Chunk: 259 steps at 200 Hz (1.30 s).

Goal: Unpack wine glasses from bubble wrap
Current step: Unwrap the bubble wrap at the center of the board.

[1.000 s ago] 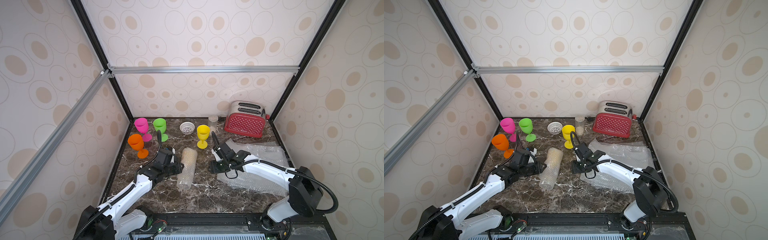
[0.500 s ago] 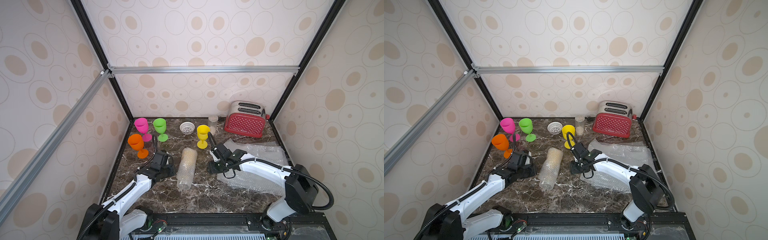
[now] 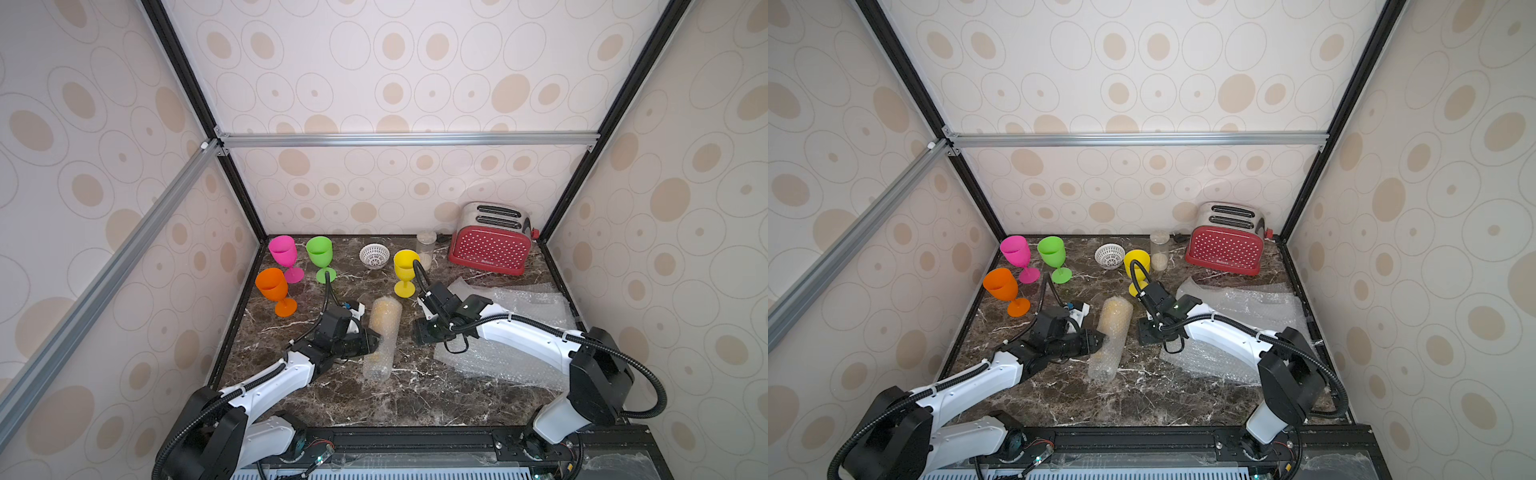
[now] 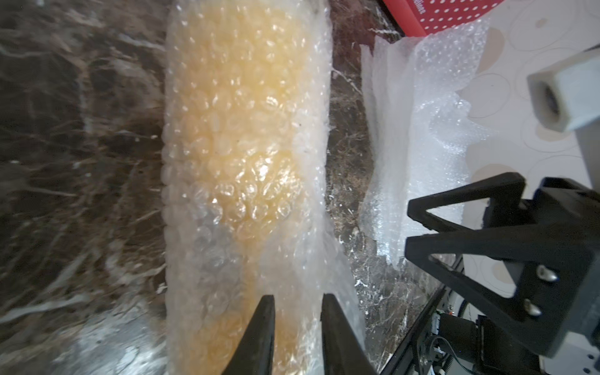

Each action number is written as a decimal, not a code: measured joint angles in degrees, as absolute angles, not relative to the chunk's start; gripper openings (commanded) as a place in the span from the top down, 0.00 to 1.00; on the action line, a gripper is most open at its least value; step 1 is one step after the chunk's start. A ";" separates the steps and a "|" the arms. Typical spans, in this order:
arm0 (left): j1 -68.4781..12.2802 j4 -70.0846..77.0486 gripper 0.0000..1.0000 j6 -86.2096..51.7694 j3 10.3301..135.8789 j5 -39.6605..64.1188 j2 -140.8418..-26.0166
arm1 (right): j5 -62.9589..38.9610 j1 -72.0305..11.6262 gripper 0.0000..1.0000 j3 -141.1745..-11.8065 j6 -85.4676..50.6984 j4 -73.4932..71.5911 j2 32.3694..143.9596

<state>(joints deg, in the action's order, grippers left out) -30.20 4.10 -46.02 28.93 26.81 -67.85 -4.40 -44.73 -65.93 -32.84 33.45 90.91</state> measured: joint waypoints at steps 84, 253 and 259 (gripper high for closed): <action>-34.72 15.33 0.74 -51.90 28.14 29.82 -70.54 | -7.70 -46.78 0.37 -66.48 -34.41 32.56 90.91; -23.42 0.78 0.63 -46.09 27.40 21.87 -60.18 | -8.82 -49.65 0.39 -69.17 -34.63 31.77 92.05; -22.65 0.78 0.61 -46.04 26.50 22.09 -60.18 | -8.82 -49.71 0.39 -69.47 -34.63 31.81 92.31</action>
